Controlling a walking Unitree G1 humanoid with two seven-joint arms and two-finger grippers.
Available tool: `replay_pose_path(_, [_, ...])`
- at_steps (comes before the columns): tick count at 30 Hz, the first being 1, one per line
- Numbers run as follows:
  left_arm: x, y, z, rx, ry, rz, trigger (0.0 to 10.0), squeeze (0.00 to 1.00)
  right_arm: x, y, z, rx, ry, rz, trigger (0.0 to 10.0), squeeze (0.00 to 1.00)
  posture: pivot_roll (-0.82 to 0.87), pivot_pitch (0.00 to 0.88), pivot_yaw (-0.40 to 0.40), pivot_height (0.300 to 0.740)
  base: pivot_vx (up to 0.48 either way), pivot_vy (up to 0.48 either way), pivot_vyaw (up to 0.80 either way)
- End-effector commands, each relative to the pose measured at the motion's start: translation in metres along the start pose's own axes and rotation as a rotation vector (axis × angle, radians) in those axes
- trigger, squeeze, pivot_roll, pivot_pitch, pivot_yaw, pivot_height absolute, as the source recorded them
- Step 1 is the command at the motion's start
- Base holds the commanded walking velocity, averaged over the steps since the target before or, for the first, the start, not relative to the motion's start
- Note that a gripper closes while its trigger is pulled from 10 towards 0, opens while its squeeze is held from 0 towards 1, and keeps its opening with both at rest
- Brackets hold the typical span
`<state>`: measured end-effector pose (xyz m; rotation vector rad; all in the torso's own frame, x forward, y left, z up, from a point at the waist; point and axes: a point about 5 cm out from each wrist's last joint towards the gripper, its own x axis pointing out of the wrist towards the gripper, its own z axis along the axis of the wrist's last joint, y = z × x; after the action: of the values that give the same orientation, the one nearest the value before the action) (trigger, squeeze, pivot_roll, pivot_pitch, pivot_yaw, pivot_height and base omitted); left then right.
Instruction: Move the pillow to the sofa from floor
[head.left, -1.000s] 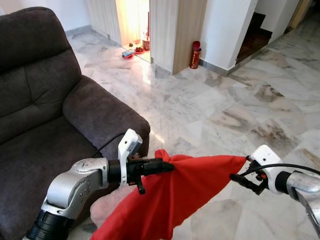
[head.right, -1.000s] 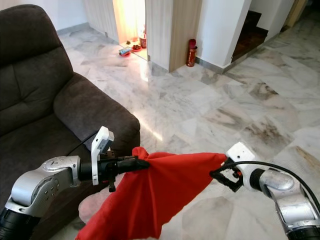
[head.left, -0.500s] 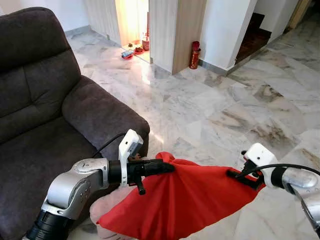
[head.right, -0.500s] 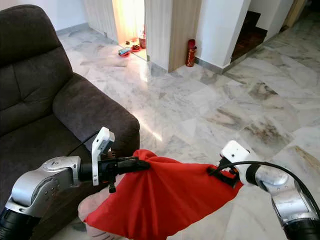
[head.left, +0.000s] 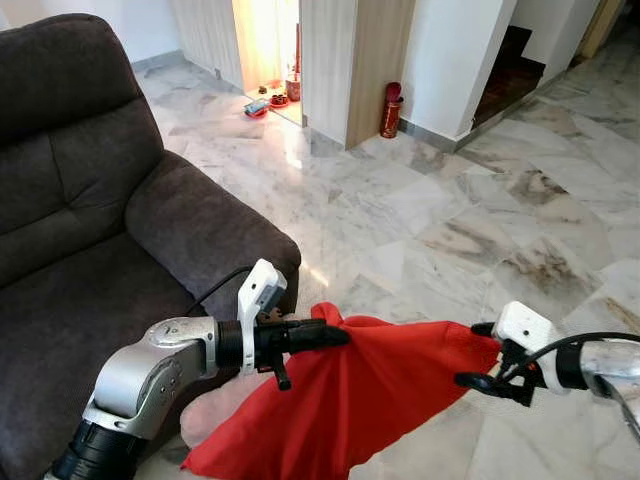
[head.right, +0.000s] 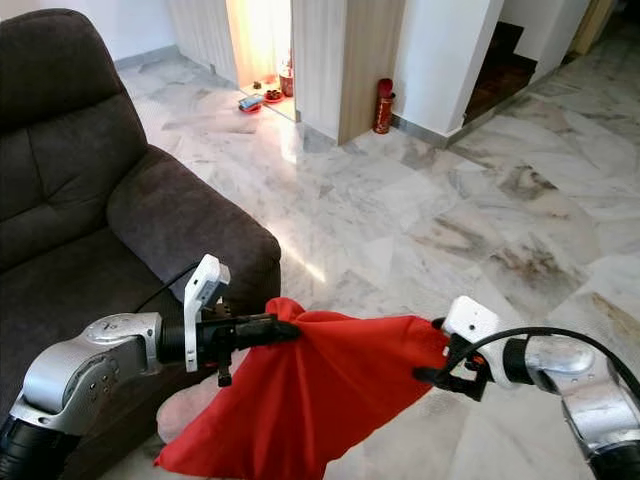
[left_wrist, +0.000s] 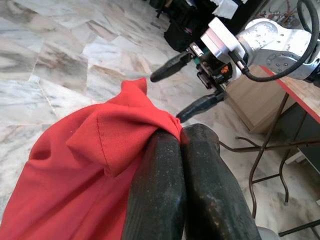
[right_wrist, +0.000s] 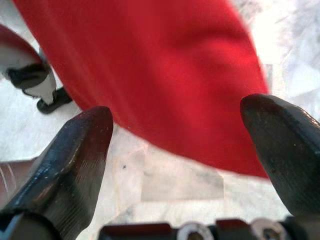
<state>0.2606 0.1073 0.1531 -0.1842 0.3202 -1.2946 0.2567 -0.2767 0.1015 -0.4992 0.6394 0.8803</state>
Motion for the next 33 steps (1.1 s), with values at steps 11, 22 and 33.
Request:
replay_pose_path(11, [0.003, -0.012, 0.021, 0.079, -0.069, -0.076, 10.0, 0.00, 0.014, -0.015, -0.004, -0.059, 0.031, -0.203, 10.0, 0.00, -0.03, 0.000, -0.011, 0.740, 0.000, 0.000, 0.00])
replay_pose_path(22, [0.003, -0.013, 0.021, 0.078, -0.068, -0.082, 10.0, 0.00, 0.015, -0.015, -0.007, -0.100, 0.053, -0.161, 10.0, 0.00, -0.03, 0.000, -0.013, 0.740, 0.000, 0.000, 0.00])
replay_pose_path(33, [0.003, -0.013, 0.021, 0.080, -0.069, -0.083, 10.0, 0.00, 0.016, -0.009, -0.024, -0.095, 0.148, -0.087, 10.0, 0.00, -0.02, 0.000, -0.014, 0.740, 0.000, 0.000, 0.00])
